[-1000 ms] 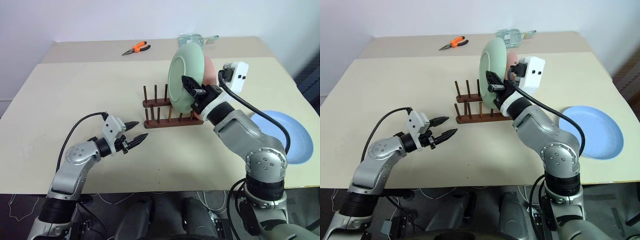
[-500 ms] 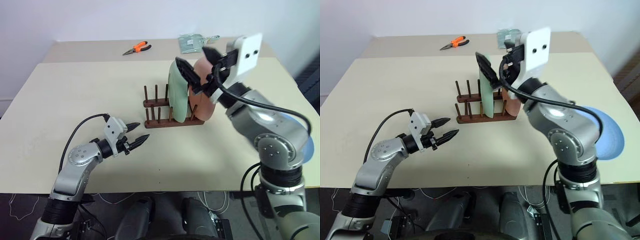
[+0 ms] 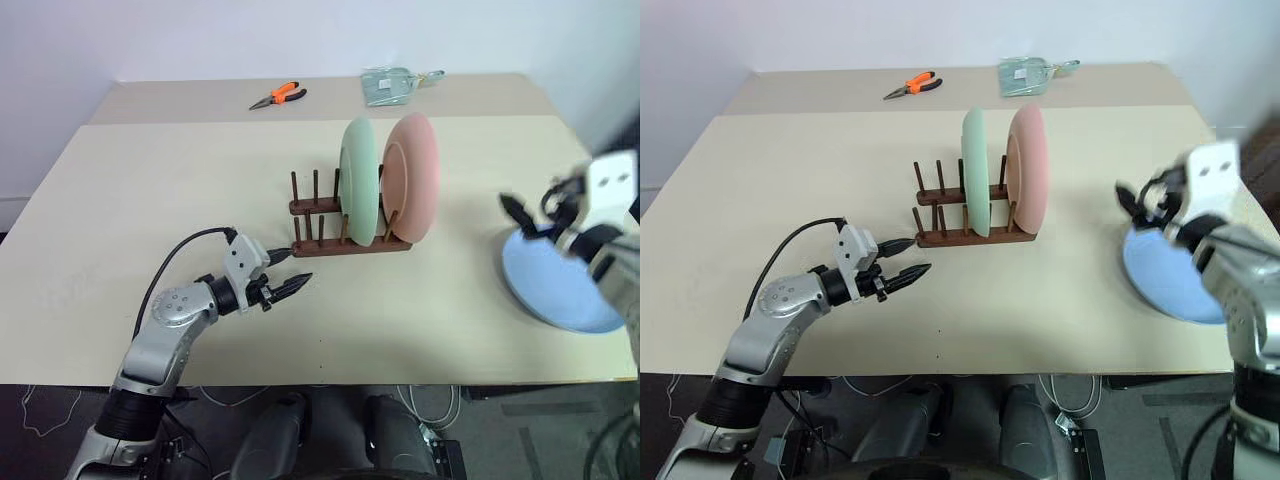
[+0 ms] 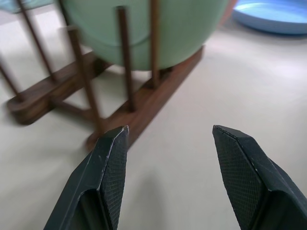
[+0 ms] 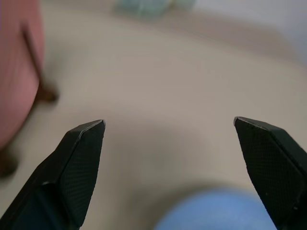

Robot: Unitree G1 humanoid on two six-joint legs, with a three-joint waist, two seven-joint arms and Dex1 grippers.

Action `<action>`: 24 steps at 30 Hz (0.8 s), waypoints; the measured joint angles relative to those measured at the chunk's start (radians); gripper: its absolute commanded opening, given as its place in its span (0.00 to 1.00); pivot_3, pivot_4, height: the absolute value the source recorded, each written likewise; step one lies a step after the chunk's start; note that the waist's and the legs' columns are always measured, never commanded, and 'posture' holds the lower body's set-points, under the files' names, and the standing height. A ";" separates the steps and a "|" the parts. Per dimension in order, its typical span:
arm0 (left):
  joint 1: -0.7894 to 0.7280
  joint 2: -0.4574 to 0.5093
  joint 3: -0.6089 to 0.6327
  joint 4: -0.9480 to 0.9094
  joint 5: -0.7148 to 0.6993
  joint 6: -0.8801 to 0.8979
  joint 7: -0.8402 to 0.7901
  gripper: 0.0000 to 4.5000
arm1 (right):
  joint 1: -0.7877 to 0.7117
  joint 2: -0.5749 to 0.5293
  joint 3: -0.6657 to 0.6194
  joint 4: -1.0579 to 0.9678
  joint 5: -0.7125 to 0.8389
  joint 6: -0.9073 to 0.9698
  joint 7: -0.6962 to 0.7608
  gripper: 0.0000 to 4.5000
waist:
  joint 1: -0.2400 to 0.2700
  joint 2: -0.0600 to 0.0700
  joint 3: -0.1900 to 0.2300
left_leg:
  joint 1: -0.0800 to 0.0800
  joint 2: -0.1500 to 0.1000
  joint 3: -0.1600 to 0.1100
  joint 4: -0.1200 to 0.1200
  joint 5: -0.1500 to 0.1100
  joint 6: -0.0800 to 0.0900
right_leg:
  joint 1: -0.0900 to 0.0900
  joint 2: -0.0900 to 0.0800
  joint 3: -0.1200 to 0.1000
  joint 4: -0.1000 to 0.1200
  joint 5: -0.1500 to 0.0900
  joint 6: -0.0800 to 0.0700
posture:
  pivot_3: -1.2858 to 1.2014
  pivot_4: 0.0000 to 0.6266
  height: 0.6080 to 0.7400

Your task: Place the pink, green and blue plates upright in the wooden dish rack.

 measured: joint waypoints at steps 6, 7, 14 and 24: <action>-0.013 -0.007 -0.024 0.000 0.000 0.006 -0.012 0.64 | 0.115 0.027 0.074 -0.052 -0.071 0.105 -0.034 0.92 | -0.004 -0.001 0.000 | 0.000 0.000 0.000 0.002 0.000 0.000 | 0.002 0.001 0.000 -0.001 0.000 0.000 | 0.52 0.24 0.98; -0.013 -0.009 -0.026 0.000 0.000 0.007 -0.013 0.64 | 0.120 0.033 0.087 -0.047 -0.084 0.109 -0.041 0.86 | -0.004 -0.001 0.000 | 0.000 0.000 0.000 0.002 0.000 0.000 | 0.002 0.001 0.000 -0.001 0.000 0.000 | 0.52 0.24 0.98; -0.025 -0.018 -0.036 0.000 0.000 0.010 -0.019 0.64 | 0.102 0.055 0.109 -0.006 -0.193 0.128 -0.073 0.08 | -0.004 -0.001 0.000 | 0.000 -0.001 0.000 0.002 0.000 0.000 | 0.002 0.002 0.000 -0.001 0.000 0.000 | 0.52 0.24 0.98; -0.021 -0.030 -0.032 0.001 0.017 -0.012 0.011 0.64 | -0.249 0.101 0.092 0.015 -0.286 -0.066 -0.081 0.01 | -0.013 0.002 0.001 | 0.000 0.000 0.002 0.002 0.000 0.000 | 0.000 0.002 0.002 0.000 0.002 0.001 | 0.52 0.24 0.98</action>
